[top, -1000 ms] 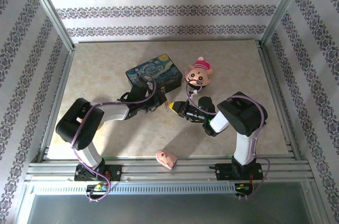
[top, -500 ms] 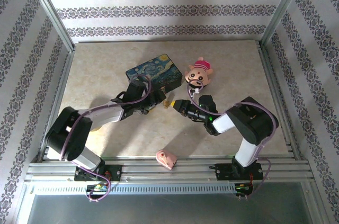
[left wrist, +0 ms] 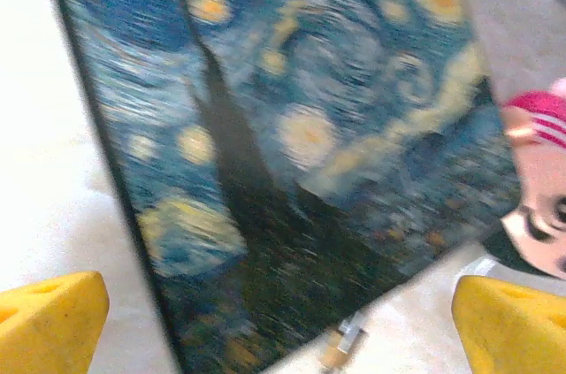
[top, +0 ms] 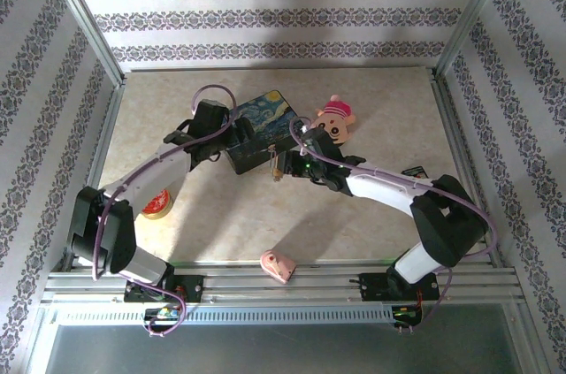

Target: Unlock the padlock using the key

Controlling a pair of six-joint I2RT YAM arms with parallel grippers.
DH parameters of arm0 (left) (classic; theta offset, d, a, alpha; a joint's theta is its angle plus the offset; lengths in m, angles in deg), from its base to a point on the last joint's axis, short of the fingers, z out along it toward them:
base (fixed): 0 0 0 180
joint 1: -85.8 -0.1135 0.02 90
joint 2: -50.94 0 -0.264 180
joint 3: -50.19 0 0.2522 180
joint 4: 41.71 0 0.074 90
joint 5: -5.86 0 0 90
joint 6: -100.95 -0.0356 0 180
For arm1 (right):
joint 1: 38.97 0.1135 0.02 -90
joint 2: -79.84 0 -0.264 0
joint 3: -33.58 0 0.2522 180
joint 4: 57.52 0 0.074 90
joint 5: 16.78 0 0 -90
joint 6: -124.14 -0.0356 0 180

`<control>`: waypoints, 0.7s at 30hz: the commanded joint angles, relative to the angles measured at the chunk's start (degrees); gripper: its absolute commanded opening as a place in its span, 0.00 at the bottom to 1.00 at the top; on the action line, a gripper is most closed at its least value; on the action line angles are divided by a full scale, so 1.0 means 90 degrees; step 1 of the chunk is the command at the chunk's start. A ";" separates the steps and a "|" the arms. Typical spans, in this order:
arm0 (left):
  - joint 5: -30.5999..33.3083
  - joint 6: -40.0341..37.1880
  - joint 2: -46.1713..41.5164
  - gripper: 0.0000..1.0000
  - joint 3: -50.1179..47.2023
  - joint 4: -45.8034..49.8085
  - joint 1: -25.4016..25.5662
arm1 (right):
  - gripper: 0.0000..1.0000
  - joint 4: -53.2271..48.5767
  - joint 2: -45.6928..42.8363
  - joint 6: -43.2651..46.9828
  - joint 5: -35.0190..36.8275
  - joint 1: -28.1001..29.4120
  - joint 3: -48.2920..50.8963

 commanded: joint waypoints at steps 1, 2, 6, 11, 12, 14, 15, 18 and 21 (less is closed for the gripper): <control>0.0429 -0.0575 0.0453 0.99 0.0176 0.0772 -0.0199 | 0.46 -0.1171 0.0343 0.0379 0.0507 0.0213 -0.0441; 0.0464 -0.0617 0.0585 0.99 0.0218 0.0846 -0.0236 | 0.46 -0.1258 0.0449 0.0399 0.0543 0.0259 -0.0538; 0.0470 -0.0651 0.0919 0.99 0.0217 0.0918 -0.0388 | 0.46 -0.1559 0.0800 0.0464 0.0617 0.0338 -0.0880; 0.0276 -0.0611 0.1043 0.99 0.0068 0.0763 -0.0662 | 0.49 -0.1764 0.1199 0.0527 0.0671 0.0459 -0.1251; 0.0252 -0.0593 0.1053 0.99 0.0042 0.0736 -0.0718 | 0.50 -0.1795 0.1268 0.0522 0.0685 0.0471 -0.1319; 0.0153 -0.0565 0.1063 0.99 0.0000 0.0665 -0.0823 | 0.51 -0.1856 0.1428 0.0537 0.0745 0.0502 -0.1492; 0.0125 -0.0563 0.1070 0.99 -0.0014 0.0629 -0.0865 | 0.51 -0.1870 0.1494 0.0547 0.0776 0.0514 -0.1549; 0.0042 -0.0563 0.1082 0.99 -0.0016 0.0565 -0.0904 | 0.56 -0.1889 0.1687 0.0594 0.0852 0.0551 -0.1760; -0.0004 -0.0563 0.1121 0.99 0.0000 0.0544 -0.0910 | 0.59 -0.1914 0.1906 0.0625 0.0967 0.0588 -0.1954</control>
